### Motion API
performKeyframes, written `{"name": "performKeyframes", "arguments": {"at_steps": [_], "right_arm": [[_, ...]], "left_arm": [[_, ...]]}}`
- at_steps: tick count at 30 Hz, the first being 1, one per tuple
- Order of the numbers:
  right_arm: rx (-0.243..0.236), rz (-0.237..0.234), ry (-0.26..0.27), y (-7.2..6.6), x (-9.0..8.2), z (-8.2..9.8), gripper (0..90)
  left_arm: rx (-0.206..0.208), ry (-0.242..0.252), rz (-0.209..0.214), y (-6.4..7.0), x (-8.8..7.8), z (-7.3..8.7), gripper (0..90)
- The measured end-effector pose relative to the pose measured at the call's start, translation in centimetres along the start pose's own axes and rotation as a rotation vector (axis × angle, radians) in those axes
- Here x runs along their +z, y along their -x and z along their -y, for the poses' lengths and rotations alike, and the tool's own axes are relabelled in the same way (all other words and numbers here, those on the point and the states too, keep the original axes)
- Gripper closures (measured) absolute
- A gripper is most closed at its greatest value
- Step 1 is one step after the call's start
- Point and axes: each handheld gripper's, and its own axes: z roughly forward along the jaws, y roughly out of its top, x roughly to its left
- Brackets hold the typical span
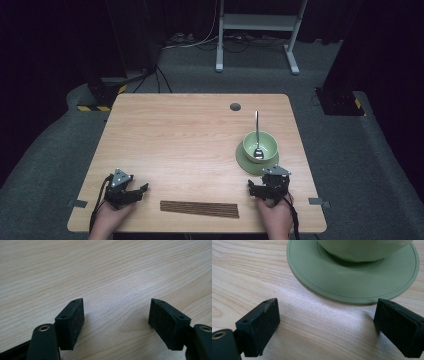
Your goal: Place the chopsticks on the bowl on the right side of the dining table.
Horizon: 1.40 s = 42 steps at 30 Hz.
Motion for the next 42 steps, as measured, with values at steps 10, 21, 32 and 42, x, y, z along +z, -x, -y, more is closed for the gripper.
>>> {"name": "performKeyframes", "arguments": {"at_steps": [10,21,32,42], "right_arm": [[0.003,-0.001,0.000,0.0,0.0,0.0,6.7],[-0.024,-0.033,-0.005,0.3,0.0,0.0,4.7],[-0.097,-0.093,0.016,0.5,-0.6,-0.3,1.0],[-0.122,-0.128,0.041,-0.4,-0.8,-0.8,0.0]], "left_arm": [[-0.005,0.002,-0.008,-0.2,0.2,-0.2,30.6],[-0.014,-0.001,-0.017,-0.1,0.3,-0.3,28.8],[-0.011,-0.004,-0.053,0.3,0.4,-0.4,22.0],[-0.040,-0.007,-0.058,0.1,0.5,-0.4,23.2]]}}
